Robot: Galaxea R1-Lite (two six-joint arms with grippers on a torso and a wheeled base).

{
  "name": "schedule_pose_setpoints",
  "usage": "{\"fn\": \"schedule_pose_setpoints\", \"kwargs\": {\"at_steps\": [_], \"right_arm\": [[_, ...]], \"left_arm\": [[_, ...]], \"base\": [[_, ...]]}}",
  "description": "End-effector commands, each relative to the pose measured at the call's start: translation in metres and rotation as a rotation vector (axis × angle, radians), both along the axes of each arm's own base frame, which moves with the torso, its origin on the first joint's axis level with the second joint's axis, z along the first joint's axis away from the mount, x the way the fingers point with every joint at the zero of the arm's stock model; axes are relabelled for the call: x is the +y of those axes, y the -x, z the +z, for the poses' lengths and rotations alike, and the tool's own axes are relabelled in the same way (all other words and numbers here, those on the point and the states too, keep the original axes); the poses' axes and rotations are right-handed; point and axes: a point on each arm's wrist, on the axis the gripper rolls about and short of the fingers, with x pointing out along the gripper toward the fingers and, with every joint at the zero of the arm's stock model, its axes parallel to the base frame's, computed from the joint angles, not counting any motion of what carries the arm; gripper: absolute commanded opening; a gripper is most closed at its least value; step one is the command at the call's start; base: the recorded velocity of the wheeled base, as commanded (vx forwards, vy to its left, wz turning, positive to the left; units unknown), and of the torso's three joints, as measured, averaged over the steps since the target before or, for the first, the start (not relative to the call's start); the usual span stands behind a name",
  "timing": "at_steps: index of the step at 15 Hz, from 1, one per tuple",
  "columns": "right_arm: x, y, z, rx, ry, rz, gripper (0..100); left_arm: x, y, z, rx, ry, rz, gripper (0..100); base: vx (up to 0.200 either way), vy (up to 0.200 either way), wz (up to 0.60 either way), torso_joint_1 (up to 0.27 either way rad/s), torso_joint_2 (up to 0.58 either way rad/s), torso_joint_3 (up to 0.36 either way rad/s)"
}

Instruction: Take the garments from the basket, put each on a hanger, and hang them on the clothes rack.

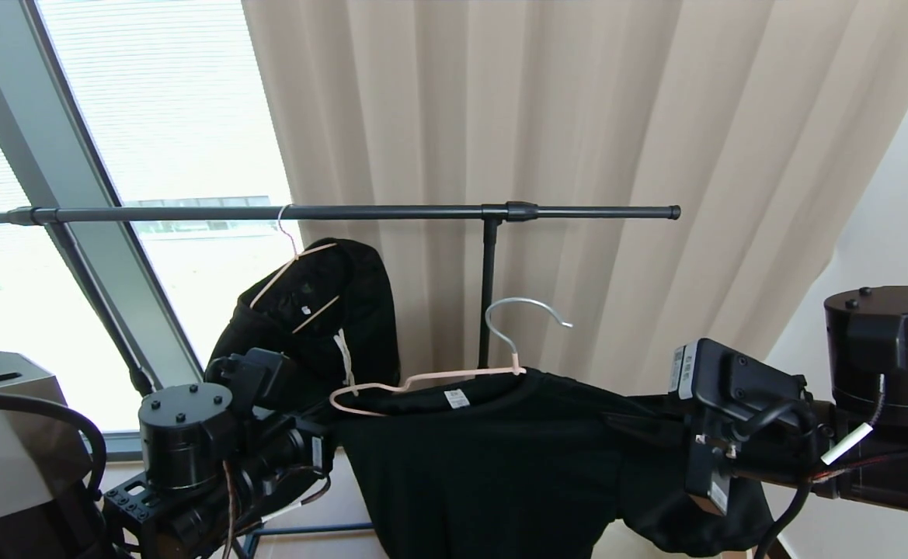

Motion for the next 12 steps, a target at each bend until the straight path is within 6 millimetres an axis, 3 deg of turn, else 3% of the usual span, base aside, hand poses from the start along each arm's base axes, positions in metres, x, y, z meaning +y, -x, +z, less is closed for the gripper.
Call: {"fn": "schedule_pose_setpoints", "kwargs": {"at_steps": [1, 8, 12], "right_arm": [[-0.001, 0.002, -0.002, 0.003, 0.004, 0.001, 0], [-0.001, 0.001, -0.007, 0.010, 0.028, 0.008, 0], [0.007, -0.009, -0.017, 0.041, 0.043, 0.012, 0]], "left_arm": [[0.002, -0.001, 0.005, -0.018, 0.007, 0.009, 0], [0.006, 0.009, 0.032, -0.111, 0.043, 0.003, 0], [-0.003, 0.030, 0.046, -0.157, 0.055, -0.070, 0]], "base": [[0.000, 0.000, 0.00, 0.000, 0.00, 0.000], [0.000, 0.000, 0.00, 0.000, 0.00, 0.000], [0.000, 0.000, 0.00, 0.000, 0.00, 0.000]]}}
